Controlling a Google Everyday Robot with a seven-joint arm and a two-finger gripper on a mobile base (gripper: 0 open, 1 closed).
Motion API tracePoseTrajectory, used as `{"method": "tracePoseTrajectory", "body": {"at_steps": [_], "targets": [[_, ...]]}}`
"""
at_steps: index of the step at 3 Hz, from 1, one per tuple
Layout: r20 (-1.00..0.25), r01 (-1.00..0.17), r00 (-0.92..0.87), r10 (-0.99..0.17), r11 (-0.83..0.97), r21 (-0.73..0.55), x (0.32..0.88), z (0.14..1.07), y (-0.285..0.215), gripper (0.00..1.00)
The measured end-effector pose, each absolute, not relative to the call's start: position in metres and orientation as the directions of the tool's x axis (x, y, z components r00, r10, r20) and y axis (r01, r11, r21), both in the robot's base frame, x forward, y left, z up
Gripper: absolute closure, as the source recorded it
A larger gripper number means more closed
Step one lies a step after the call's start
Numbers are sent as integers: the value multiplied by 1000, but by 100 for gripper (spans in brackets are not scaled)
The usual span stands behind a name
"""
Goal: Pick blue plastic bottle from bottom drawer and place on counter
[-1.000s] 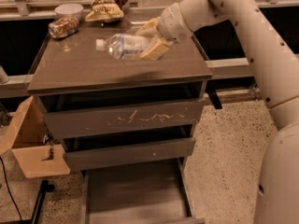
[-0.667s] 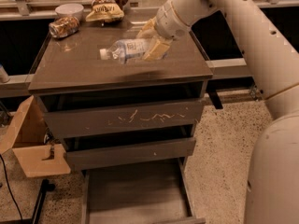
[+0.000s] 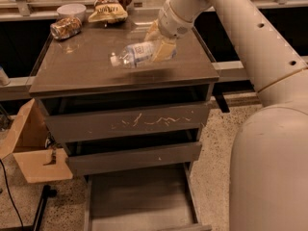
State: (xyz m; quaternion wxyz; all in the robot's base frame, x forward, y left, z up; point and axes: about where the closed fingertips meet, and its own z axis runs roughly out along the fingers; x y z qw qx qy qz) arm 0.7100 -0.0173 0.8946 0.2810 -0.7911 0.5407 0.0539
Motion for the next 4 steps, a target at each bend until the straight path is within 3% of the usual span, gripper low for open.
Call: {"method": "tracePoseTrajectory", "body": {"at_steps": [4], "targets": [[-511, -947, 292, -809, -172, -270, 734, 869, -14, 100]]}}
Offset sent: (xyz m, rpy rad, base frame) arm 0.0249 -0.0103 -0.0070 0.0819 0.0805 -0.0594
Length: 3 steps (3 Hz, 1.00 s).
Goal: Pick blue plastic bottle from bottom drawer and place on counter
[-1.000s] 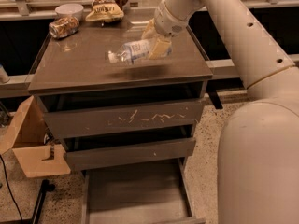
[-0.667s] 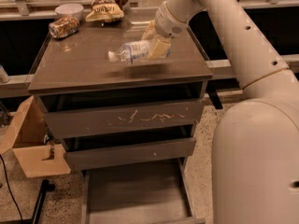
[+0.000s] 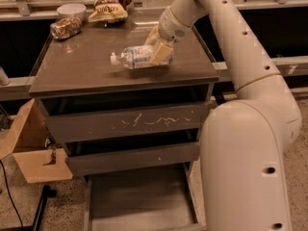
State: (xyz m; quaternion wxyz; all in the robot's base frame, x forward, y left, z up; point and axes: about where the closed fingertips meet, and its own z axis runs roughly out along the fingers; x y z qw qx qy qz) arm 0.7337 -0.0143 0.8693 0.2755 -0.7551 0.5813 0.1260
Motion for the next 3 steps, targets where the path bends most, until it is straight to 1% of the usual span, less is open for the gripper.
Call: {"method": "tracePoseTrajectory", "body": {"at_steps": [1, 3], "targets": [[-526, -958, 265, -808, -161, -237, 736, 864, -12, 100], [-548, -967, 235, -803, -137, -214, 742, 856, -14, 100]]}}
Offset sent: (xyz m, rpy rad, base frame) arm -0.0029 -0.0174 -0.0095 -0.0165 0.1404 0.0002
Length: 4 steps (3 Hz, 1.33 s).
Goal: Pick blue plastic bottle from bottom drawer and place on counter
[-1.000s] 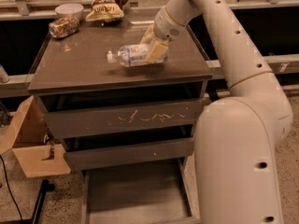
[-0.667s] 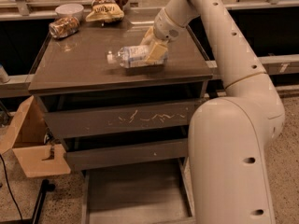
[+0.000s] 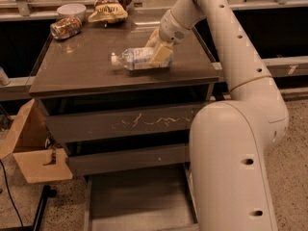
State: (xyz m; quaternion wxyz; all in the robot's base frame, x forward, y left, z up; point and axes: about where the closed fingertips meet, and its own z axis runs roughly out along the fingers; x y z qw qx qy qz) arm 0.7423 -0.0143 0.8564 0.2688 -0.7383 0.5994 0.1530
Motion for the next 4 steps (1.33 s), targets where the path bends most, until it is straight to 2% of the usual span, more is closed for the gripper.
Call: {"method": "tracePoseTrajectory", "body": {"at_steps": [1, 2, 4], "targets": [[-554, -970, 227, -801, -133, -206, 744, 853, -15, 100], [-560, -971, 226, -797, -135, -200, 744, 851, -16, 84], [-565, -971, 227, -794, -138, -196, 744, 849, -16, 38]]}}
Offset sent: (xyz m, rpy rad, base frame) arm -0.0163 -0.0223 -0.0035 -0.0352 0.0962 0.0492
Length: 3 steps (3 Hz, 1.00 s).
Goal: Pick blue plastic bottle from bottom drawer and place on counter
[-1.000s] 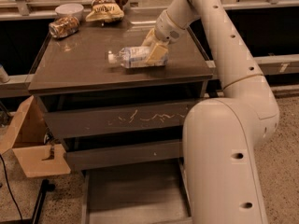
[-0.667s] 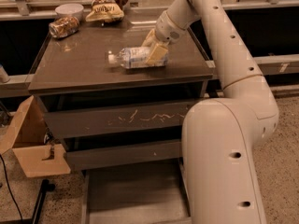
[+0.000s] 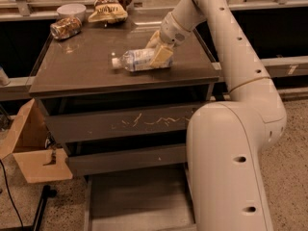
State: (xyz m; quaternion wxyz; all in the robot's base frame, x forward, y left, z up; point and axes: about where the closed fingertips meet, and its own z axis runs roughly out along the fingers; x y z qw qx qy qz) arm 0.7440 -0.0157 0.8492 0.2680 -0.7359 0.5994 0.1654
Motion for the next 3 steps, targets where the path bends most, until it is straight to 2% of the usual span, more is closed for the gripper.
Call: {"method": "tracePoseTrajectory", "body": {"at_steps": [1, 2, 3], "targets": [[-565, -971, 227, -794, -138, -196, 744, 849, -16, 14], [-565, -971, 227, -793, -137, -197, 744, 849, -16, 0], [-565, -971, 227, -793, -137, -197, 744, 849, -16, 0]]}}
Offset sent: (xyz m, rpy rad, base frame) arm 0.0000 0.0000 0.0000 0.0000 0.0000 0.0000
